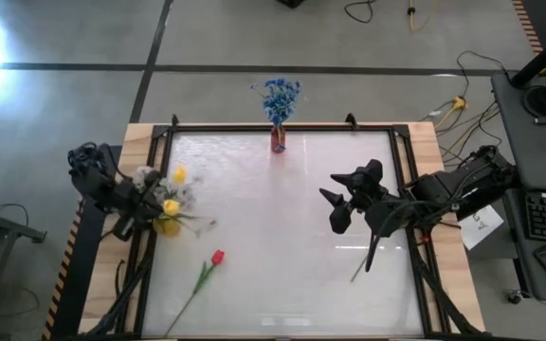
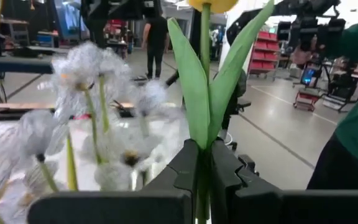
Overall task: Sort flowers into vase by color
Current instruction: Put the yellow flower into the yellow flower vase
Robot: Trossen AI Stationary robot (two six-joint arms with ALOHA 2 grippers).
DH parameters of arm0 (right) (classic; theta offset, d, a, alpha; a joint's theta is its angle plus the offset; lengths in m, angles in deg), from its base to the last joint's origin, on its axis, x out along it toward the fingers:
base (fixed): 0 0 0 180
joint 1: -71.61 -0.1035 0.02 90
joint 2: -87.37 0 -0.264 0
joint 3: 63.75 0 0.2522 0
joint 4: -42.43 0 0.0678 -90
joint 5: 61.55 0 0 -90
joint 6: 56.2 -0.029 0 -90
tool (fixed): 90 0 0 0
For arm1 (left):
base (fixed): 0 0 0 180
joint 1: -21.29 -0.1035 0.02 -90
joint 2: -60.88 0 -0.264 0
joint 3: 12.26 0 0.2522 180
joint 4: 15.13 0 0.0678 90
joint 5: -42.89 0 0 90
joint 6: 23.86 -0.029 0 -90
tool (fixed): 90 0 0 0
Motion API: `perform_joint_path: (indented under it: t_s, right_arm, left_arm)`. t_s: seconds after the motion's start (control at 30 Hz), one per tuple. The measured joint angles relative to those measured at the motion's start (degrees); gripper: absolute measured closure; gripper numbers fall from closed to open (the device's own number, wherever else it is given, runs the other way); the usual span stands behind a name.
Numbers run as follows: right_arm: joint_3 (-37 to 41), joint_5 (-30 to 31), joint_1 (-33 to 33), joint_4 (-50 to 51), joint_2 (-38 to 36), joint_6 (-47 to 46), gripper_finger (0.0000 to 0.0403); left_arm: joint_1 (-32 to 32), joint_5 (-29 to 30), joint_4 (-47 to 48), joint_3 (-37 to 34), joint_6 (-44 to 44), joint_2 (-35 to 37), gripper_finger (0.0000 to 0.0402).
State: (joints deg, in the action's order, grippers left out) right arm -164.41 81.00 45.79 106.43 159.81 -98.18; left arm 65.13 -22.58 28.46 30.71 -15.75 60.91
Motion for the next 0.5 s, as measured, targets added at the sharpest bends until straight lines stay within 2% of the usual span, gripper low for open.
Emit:
perform_joint_path:
  t_s: [0.3, 0.5]
  right_arm:
    - [0.01, 0.0, 0.0, 0.0, 0.0, 0.06, 0.0184]
    - [0.01, 0.02, 0.35, 0.0, 0.0, 0.42, 0.0184]
  left_arm:
    - [0.01, 0.65, 2.15, 0.96, 4.15, -0.02, 0.0401]
    - [0.0, 2.11, -1.67, -0.02, -3.25, -0.02, 0.0402]
